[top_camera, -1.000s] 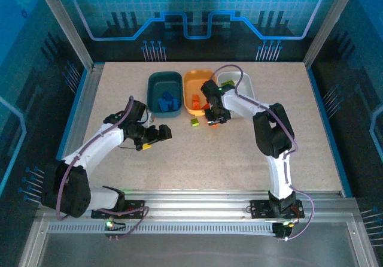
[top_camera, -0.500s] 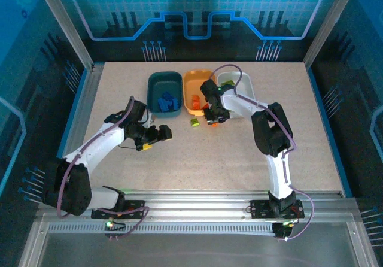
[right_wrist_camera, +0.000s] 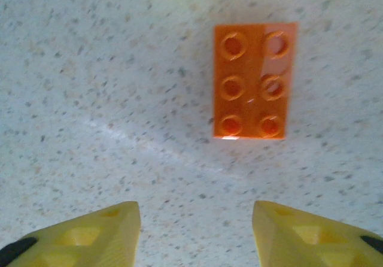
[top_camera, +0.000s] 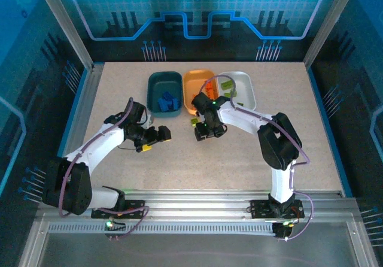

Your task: Sort the legos into containers by color

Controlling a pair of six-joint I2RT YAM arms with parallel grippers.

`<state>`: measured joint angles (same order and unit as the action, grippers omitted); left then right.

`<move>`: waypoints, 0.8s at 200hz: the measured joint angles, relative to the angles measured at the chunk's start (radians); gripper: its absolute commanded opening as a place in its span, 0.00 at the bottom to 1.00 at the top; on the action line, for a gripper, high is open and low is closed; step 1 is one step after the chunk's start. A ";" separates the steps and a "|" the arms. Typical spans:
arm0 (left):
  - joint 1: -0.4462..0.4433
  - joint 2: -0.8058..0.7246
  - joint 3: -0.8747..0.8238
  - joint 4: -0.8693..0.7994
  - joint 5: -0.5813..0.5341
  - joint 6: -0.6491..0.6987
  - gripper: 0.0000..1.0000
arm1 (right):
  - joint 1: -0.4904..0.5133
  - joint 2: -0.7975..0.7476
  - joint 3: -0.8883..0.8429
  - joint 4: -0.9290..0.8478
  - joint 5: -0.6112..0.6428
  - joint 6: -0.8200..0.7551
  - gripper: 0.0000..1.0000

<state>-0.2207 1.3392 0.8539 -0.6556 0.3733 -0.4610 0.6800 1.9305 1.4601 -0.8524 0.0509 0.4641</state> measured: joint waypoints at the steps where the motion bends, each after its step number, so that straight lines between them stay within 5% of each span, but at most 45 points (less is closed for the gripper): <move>1: 0.000 0.000 0.000 0.000 0.000 0.000 0.99 | -0.001 0.000 0.001 0.000 0.002 -0.001 0.58; 102: 0.045 -0.005 -0.009 -0.005 0.014 0.042 0.99 | -0.014 0.250 0.229 -0.098 0.127 -0.058 0.58; 122: 0.056 -0.011 -0.016 -0.006 0.017 0.045 0.99 | -0.016 0.266 0.254 -0.100 0.129 -0.063 0.51; 160: 0.063 -0.016 -0.023 -0.009 0.018 0.045 0.99 | -0.016 0.269 0.265 -0.102 0.131 -0.058 0.20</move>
<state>-0.1577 1.3228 0.8310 -0.6643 0.3912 -0.4156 0.6636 2.1990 1.7248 -0.9543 0.1818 0.4065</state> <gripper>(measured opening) 0.990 0.265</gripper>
